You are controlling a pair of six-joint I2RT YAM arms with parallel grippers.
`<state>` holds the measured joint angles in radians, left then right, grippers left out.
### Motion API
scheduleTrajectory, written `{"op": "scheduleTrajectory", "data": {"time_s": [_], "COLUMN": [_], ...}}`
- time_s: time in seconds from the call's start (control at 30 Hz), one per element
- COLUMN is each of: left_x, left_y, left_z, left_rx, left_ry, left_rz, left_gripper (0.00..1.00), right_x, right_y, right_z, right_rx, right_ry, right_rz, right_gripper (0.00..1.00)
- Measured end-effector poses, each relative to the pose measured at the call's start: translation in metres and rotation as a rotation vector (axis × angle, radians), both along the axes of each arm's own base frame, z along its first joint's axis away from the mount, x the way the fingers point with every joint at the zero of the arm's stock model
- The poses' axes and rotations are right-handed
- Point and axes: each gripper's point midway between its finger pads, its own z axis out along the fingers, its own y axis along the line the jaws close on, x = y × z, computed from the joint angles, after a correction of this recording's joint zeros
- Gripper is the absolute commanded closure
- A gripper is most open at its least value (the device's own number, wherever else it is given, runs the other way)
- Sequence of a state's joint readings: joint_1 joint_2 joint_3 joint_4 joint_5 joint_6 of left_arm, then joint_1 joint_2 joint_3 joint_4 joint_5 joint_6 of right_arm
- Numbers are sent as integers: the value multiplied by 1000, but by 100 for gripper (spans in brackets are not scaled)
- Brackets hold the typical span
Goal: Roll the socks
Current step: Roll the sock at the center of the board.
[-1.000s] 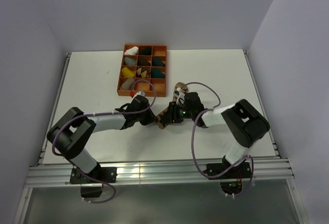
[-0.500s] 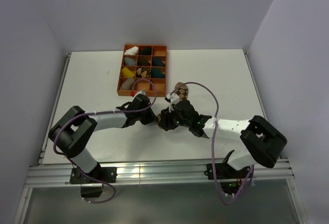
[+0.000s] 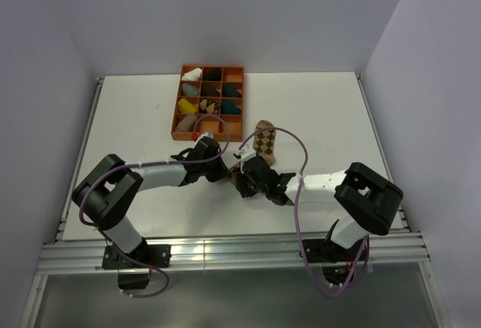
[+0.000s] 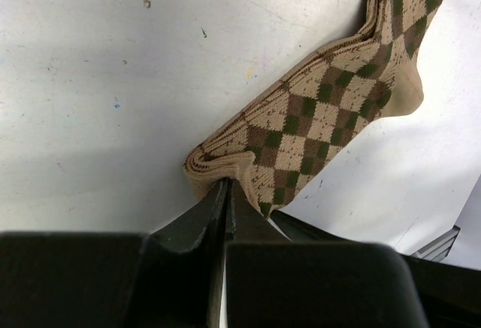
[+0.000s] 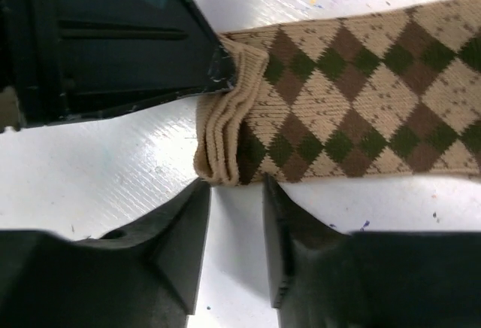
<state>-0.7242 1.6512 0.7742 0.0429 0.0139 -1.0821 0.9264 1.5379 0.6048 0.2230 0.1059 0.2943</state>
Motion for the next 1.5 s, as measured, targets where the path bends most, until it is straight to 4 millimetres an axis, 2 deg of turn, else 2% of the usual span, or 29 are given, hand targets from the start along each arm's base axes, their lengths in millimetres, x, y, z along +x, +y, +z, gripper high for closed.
{"op": "scheduleTrajectory", "data": {"time_s": [0.1, 0.23, 0.33, 0.43, 0.47, 0.57, 0.73, 1.0, 1.1, 1.27, 1.33, 1.5], "left_x": [0, 0, 0, 0, 0, 0, 1, 0, 0, 0, 0, 0], "left_y": [0, 0, 0, 0, 0, 0, -1, -2, -2, -2, -2, -2], "left_z": [0, 0, 0, 0, 0, 0, 0, 0, 0, 0, 0, 0], "left_rx": [1, 0, 1, 4, 6, 13, 15, 16, 17, 17, 17, 16], "left_ry": [0, 0, 0, 1, 1, 7, 10, 12, 12, 13, 12, 14], "left_rz": [0, 0, -1, -3, -4, -5, -9, -16, -17, -17, -17, -20], "left_gripper": [93, 93, 94, 94, 94, 94, 94, 95, 95, 95, 96, 96], "right_x": [2, 9, 14, 14, 13, 7, 1, -4, -2, 8, 8, 10], "right_y": [-3, -10, -15, -17, -17, -16, -5, 7, 10, 9, 6, -4], "right_z": [1, 9, 12, 12, 12, 18, 32, 24, 22, 20, 16, 7], "right_rx": [5, 42, 56, 52, 53, 63, 88, 65, 50, 24, 12, -29], "right_ry": [7, 21, 28, 33, 32, 19, -36, -48, -52, -68, -60, -32], "right_rz": [-32, -90, -122, -123, -114, -82, -6, 52, 49, 3, -15, -67], "right_gripper": [74, 75, 73, 65, 59, 50, 49, 49, 50, 58, 64, 66]}}
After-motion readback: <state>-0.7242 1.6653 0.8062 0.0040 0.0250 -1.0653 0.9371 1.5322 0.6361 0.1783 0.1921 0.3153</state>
